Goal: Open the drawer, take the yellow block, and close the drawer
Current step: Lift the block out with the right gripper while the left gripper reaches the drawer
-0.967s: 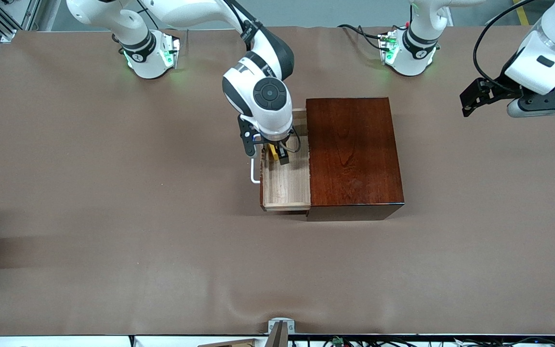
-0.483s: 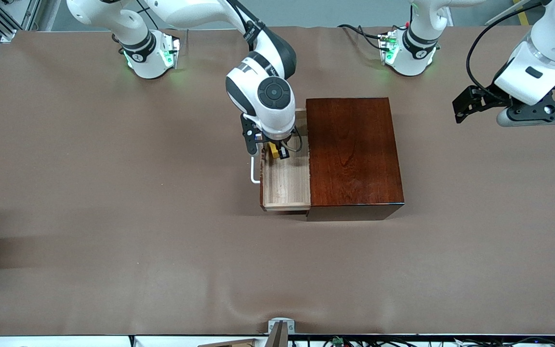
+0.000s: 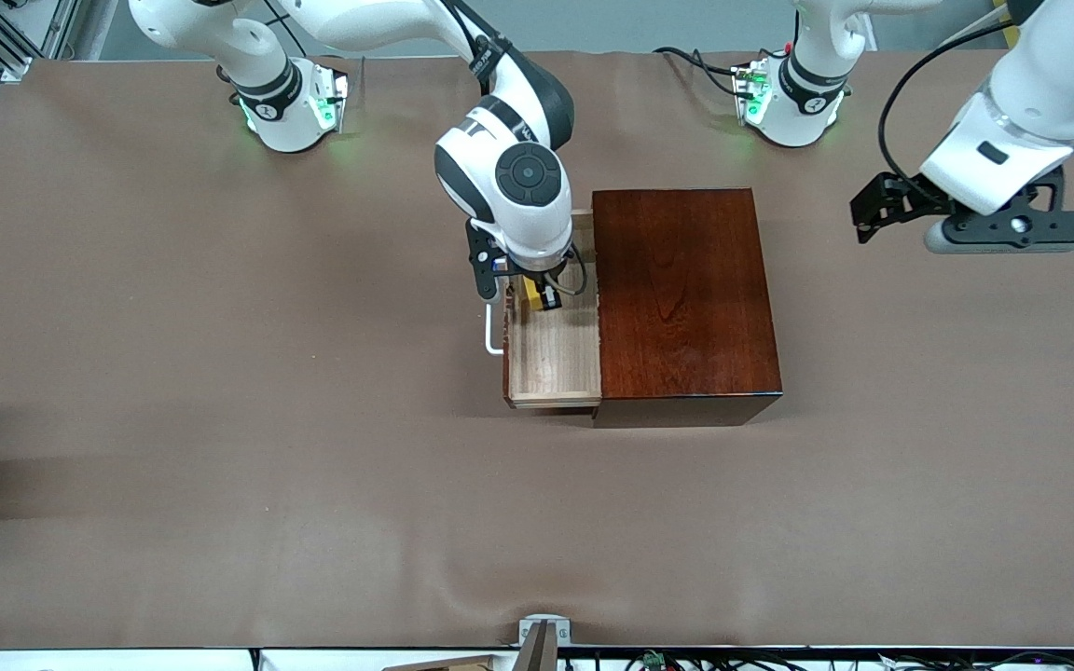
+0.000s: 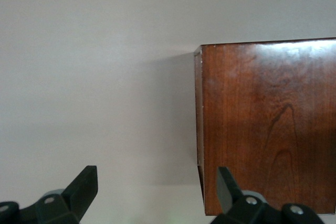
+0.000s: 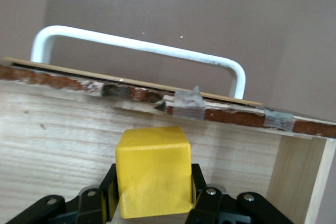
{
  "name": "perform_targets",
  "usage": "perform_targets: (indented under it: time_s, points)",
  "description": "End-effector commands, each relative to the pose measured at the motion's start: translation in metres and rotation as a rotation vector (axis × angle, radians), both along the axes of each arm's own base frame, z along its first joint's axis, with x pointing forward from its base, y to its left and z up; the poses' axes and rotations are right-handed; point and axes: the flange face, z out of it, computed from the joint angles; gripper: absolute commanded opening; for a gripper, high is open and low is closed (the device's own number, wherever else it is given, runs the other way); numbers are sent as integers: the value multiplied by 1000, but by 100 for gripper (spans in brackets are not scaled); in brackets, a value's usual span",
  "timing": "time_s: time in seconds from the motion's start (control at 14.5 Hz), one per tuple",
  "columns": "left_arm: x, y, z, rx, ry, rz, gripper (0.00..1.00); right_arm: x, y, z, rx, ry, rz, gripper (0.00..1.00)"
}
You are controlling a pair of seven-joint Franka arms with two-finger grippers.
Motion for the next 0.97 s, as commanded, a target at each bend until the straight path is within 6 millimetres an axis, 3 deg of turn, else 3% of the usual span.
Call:
perform_targets:
  time_s: [0.0,0.28,0.41,0.69,0.76,0.9]
  points:
    - [1,-13,6,-18,-2,-22,100,8,-5,25,4,-6,-24,0]
    - [0,-50,-10,-22,27,-56,100,33,-26,50,7,23,-64,0]
    - [-4,-81,-24,-23,51,-63,100,42,-34,63,12,27,-76,0]
    - [-24,-159,-51,-22,97,-4,100,58,-64,86,5,63,-10,0]
    - [-23,-178,-52,-34,91,36,100,59,-71,98,11,57,26,0]
    - [-21,-217,-60,-56,94,170,100,63,-81,98,14,55,119,0]
